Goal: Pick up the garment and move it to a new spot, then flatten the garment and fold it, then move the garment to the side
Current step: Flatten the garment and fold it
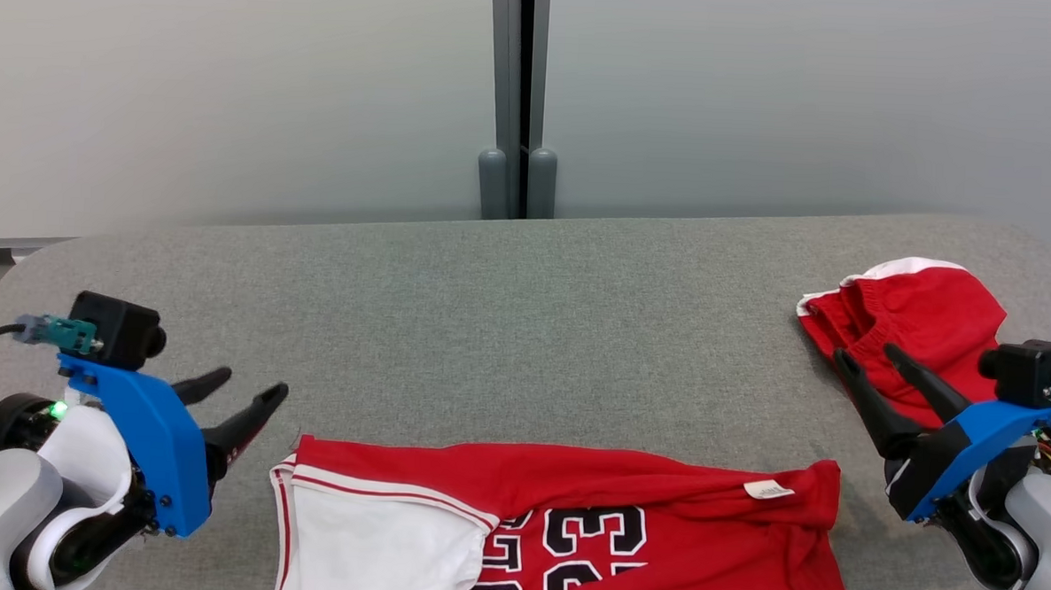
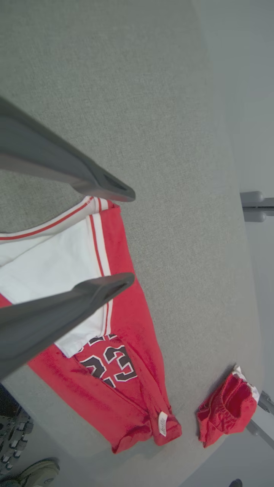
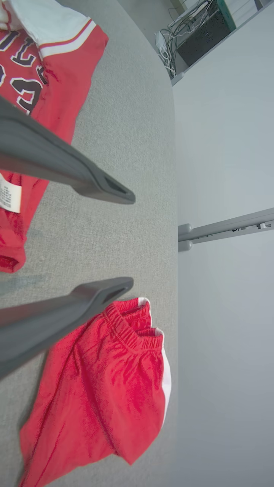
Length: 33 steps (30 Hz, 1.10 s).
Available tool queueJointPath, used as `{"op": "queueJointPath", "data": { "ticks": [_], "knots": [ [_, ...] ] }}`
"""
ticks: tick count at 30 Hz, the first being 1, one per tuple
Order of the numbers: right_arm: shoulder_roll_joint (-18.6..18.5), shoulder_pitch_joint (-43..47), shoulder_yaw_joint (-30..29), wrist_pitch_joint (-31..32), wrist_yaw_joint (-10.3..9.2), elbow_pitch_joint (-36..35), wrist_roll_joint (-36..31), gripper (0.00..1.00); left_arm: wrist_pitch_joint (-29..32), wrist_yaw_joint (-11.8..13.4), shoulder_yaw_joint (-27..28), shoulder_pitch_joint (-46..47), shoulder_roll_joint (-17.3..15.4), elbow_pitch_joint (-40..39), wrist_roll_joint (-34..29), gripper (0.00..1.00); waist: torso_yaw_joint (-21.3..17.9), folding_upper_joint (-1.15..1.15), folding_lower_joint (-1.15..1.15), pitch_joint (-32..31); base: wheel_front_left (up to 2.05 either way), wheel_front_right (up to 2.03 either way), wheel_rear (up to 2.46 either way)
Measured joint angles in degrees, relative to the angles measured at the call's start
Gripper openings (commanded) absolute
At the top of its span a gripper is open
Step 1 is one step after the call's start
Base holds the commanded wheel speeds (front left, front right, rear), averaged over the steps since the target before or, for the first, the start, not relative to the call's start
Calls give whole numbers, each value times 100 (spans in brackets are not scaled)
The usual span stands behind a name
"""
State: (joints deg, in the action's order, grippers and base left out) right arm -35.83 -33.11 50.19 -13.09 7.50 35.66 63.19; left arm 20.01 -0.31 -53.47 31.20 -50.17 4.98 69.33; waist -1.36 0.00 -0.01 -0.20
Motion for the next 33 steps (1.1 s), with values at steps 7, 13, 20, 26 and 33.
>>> {"op": "queueJointPath", "data": {
  "ticks": [7,13,20,26,33],
  "knots": [
    [365,236,-1228,-189,0,-236,-605,100,-1881,658,446,-324,230,263,-653,100,36,0,0,-57,0,0,0],
    [943,1056,-2586,-190,0,-845,-1597,100,-3217,1290,794,-772,620,292,-917,100,72,0,0,-82,0,0,0],
    [1483,1852,-3350,-190,-1,-1355,-2394,100,-3490,1541,1304,-1361,1110,230,-1176,100,139,0,0,-70,0,0,0],
    [1768,2308,-3838,-190,-1,-1514,-2898,100,-3499,1510,2212,-1961,1711,112,-1861,100,202,1,1,-37,0,0,0],
    [2016,2724,-4280,-190,-1,-1491,-3296,100,-3500,1281,3134,-2763,2609,-34,-2867,100,212,1,0,-22,0,0,0]
  ]
}}
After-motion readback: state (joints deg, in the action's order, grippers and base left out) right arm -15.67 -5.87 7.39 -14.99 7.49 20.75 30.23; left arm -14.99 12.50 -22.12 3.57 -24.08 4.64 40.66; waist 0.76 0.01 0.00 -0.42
